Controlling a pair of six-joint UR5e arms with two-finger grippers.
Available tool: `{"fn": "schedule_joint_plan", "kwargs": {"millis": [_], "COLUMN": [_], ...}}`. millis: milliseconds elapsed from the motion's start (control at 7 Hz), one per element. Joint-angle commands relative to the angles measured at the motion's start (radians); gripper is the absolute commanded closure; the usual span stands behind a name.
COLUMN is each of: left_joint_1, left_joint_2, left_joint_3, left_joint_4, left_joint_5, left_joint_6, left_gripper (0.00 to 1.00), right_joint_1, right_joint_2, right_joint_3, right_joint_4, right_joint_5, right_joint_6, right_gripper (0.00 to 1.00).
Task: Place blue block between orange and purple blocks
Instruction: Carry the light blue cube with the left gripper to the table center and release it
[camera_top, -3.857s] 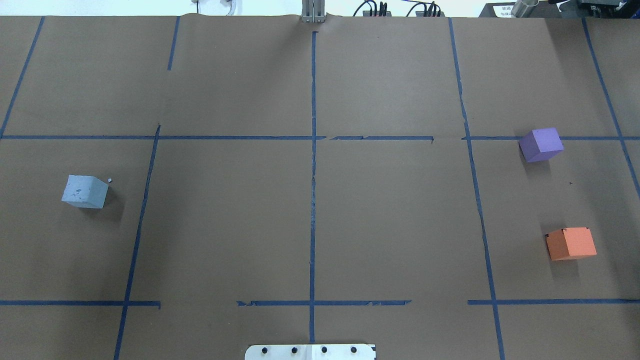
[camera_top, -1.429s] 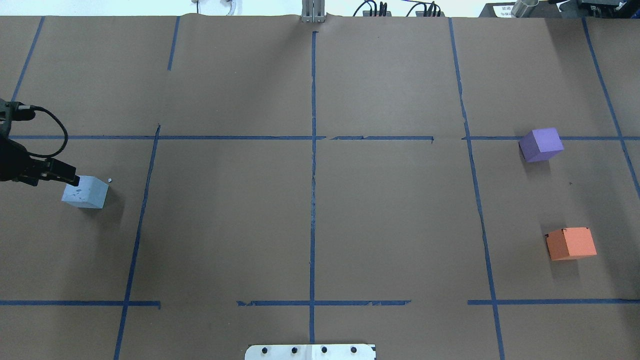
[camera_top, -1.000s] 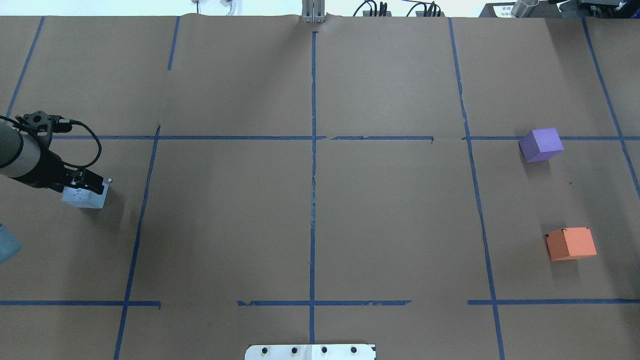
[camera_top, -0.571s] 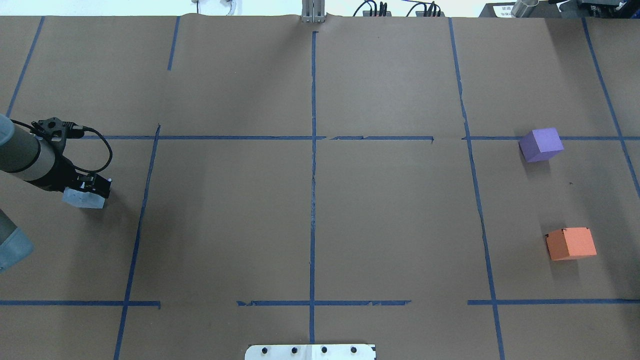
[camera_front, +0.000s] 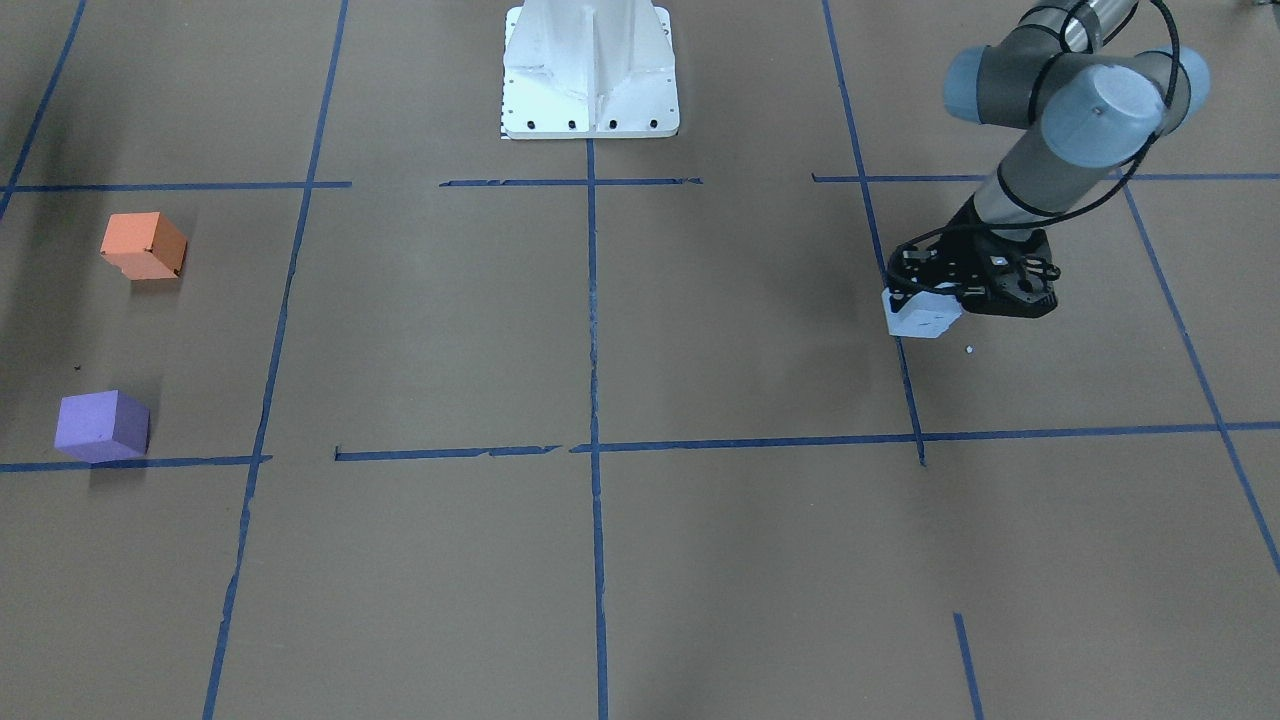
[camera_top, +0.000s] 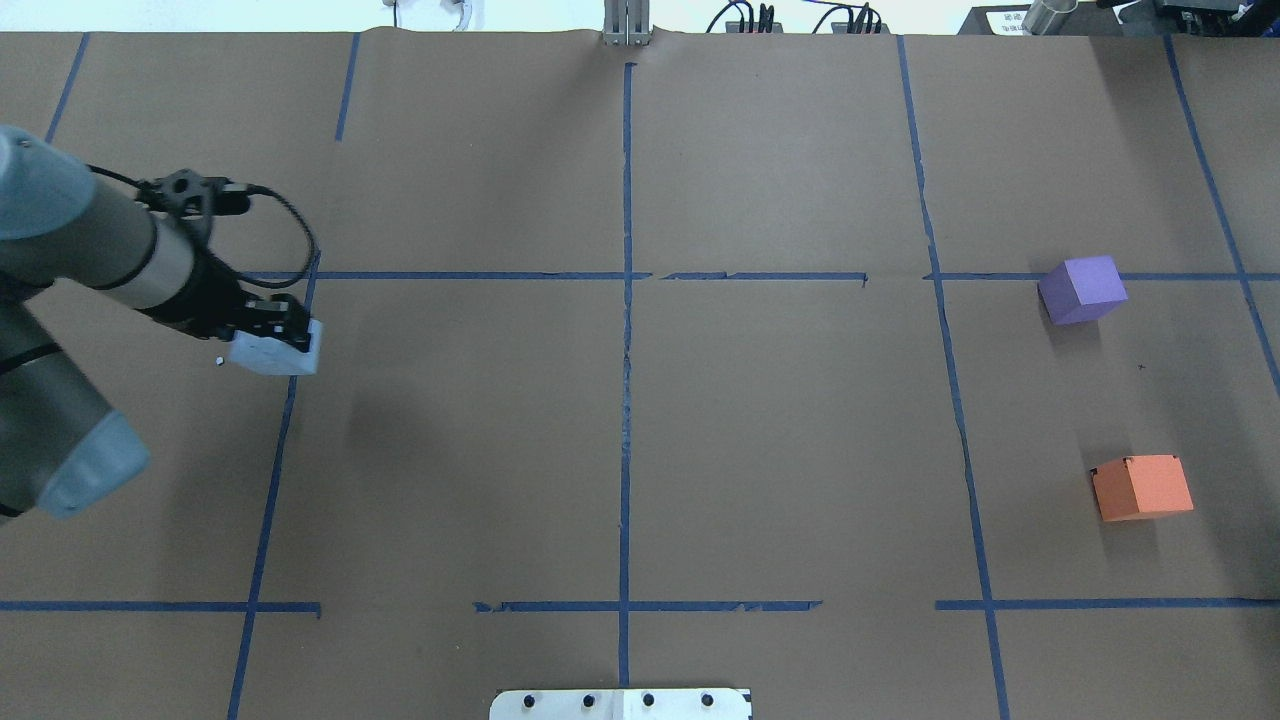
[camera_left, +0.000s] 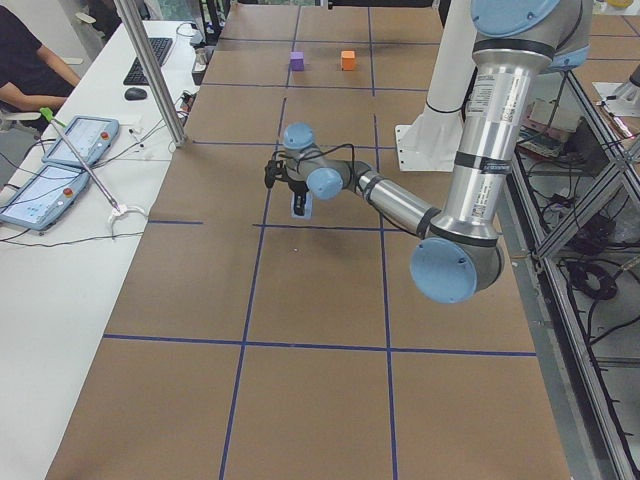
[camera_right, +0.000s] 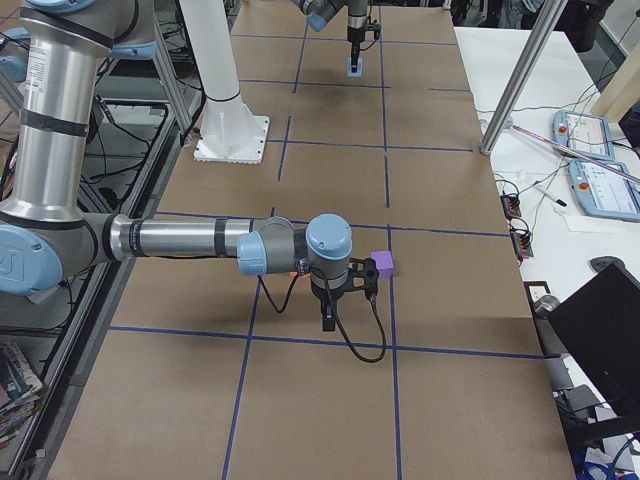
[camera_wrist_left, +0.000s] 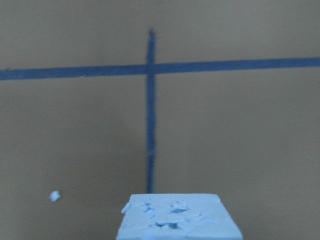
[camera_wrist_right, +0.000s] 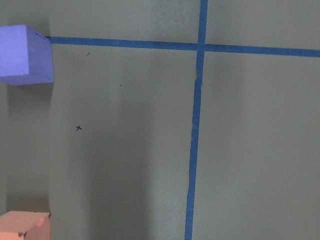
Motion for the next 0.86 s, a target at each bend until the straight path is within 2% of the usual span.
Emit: {"fn": "schedule_joint_plan", "kwargs": {"millis": [0,286,571,714], "left_joint_1": [0.223,0.256,0.278,0.278], "left_joint_2": [-0.294,-0.521,-0.623,-0.698], "left_joint_3": [0.066,0.326,0.462,0.561], "left_joint_4": [0.133,0.132,0.121,0.122], "left_joint_5": [0.196,0.219,0.219,0.219], "left_joint_6": [-0.183,-0.204,-0.222,-0.222], "left_gripper": [1.0,1.0,0.96,0.91], "right_joint_1": [-0.01,-0.014,-0.022,-0.028], "right_joint_2": [0.003,0.008,0.008,0.008], "right_joint_3": [0.0,0.0,0.002,0.002], "right_joint_4": [0.0,0.0,0.0,0.0], "right_joint_5": [0.0,0.003,0.005,0.005], "right_joint_6": [0.0,0.003,0.004,0.004], "right_gripper": [0.0,0.0,0.0,0.0]}}
